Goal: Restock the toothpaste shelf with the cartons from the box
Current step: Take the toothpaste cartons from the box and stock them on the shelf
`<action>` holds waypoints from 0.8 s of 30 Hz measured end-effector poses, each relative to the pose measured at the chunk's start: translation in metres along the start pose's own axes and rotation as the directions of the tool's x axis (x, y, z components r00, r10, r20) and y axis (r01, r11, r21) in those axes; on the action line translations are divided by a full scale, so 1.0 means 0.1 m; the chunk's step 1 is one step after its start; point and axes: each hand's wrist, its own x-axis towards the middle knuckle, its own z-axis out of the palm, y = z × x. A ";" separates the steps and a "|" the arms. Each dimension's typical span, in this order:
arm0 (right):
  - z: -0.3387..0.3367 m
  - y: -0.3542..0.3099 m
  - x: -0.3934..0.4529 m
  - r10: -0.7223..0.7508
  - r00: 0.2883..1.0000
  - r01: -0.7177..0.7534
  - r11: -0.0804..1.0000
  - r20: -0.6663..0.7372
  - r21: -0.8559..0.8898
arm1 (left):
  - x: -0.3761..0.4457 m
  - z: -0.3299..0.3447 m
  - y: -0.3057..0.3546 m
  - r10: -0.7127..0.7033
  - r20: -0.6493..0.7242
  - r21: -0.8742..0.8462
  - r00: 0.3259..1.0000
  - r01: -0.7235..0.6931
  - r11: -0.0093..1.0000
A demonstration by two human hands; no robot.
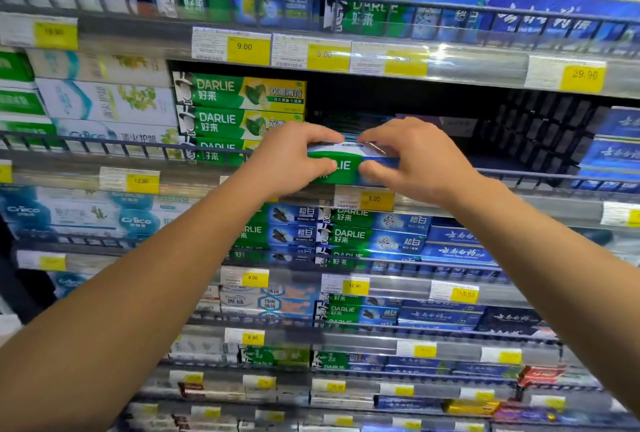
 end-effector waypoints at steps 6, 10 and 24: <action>0.00 0.05 0.05 0.066 0.997 -0.069 0.995 -0.037 -0.075 | 0.17 0.06 0.09 0.062 -0.059 0.062 0.996 -0.058 0.996; 0.02 0.23 0.08 0.115 0.993 -0.115 0.993 -0.009 -0.020 | 0.12 0.02 -0.06 -0.032 -0.171 -0.077 0.985 0.019 0.997; 0.21 0.23 0.41 0.160 0.987 -0.161 0.986 0.027 0.039 | -0.10 -0.11 -0.42 -0.282 -0.223 -0.401 0.933 0.176 0.899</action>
